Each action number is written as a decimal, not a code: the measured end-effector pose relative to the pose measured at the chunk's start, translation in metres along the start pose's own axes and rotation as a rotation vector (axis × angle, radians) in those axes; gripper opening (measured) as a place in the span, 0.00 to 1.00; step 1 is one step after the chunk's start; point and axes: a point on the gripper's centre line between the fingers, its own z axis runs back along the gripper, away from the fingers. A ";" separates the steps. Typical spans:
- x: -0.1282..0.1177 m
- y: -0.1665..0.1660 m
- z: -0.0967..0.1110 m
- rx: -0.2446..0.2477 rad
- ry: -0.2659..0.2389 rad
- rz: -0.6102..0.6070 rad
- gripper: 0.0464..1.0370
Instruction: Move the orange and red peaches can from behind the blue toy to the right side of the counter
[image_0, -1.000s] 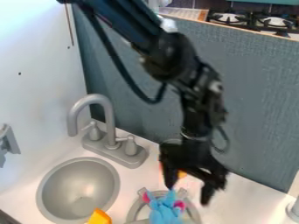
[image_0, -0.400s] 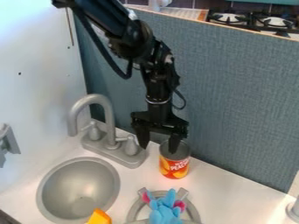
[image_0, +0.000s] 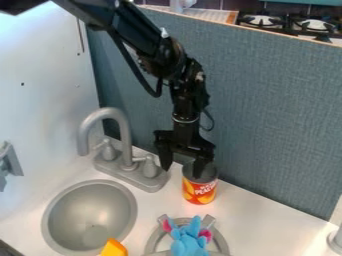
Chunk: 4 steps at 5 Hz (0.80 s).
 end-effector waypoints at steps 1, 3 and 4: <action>0.013 0.011 -0.008 -0.021 -0.029 -0.004 0.96; 0.019 0.010 -0.024 -0.031 -0.022 -0.049 0.96; 0.028 0.012 -0.025 -0.018 -0.038 -0.039 0.96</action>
